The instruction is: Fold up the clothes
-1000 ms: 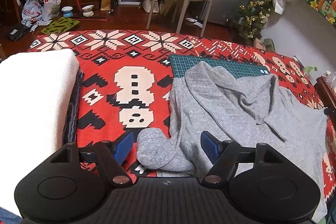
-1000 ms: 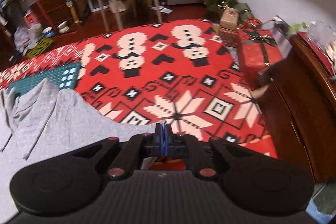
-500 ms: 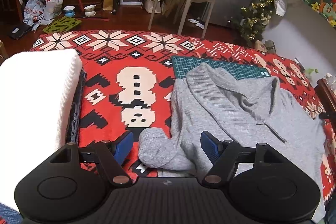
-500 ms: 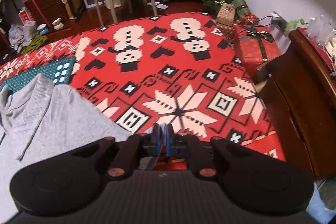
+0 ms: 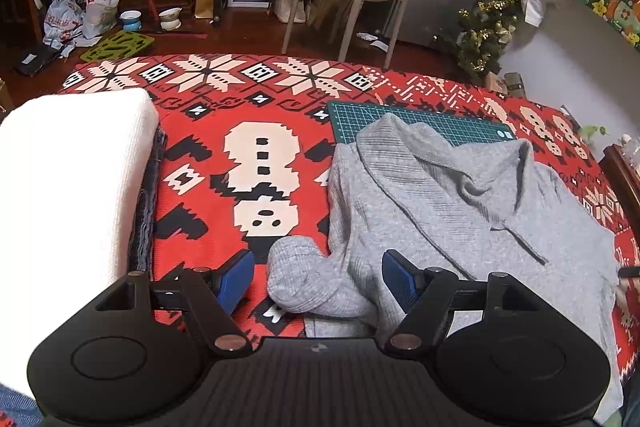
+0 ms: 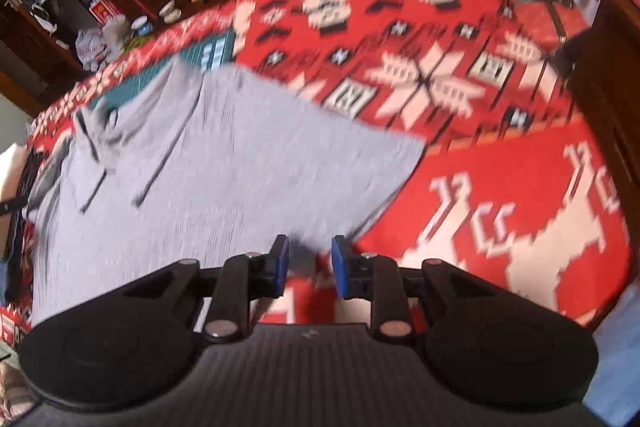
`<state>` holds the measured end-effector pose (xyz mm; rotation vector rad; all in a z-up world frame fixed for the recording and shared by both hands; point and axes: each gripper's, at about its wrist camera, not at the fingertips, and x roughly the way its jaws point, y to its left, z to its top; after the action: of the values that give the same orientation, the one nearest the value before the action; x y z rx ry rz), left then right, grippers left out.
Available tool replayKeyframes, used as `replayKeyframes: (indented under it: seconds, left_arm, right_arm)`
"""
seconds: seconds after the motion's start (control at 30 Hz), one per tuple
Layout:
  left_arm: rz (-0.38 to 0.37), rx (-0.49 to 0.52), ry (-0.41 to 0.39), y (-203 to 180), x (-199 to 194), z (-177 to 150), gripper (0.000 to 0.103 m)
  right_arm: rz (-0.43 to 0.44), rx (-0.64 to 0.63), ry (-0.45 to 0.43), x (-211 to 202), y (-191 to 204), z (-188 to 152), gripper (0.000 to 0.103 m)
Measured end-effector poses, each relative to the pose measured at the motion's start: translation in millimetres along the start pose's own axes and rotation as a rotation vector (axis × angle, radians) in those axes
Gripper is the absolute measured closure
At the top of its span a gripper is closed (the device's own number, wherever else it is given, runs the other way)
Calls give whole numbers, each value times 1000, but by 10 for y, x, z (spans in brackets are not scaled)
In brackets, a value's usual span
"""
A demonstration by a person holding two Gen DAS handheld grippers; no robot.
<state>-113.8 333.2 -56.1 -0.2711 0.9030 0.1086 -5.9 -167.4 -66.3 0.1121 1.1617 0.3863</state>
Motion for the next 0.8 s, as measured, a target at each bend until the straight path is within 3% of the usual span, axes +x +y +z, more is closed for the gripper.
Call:
replayKeyframes:
  seconds: [0.37, 0.47, 0.5, 0.63, 0.8]
  left_arm:
    - [-5, 6, 3, -33, 10, -6, 33]
    - [-5, 7, 10, -44, 26, -17, 33]
    - [-6, 9, 11, -48, 25, -19, 33]
    - [-8, 20, 7, -52, 9, -18, 33]
    - [-1, 16, 9, -25, 21, -27, 33]
  right_arm:
    - [-81, -98, 23, 219, 271, 26, 78]
    - [-106, -147, 30, 241, 354, 20, 88]
    - [-107, -163, 32, 234, 380, 5, 101]
    - [-128, -164, 31, 137, 390, -79, 102]
    - [-134, -69, 18, -83, 150, -150, 102]
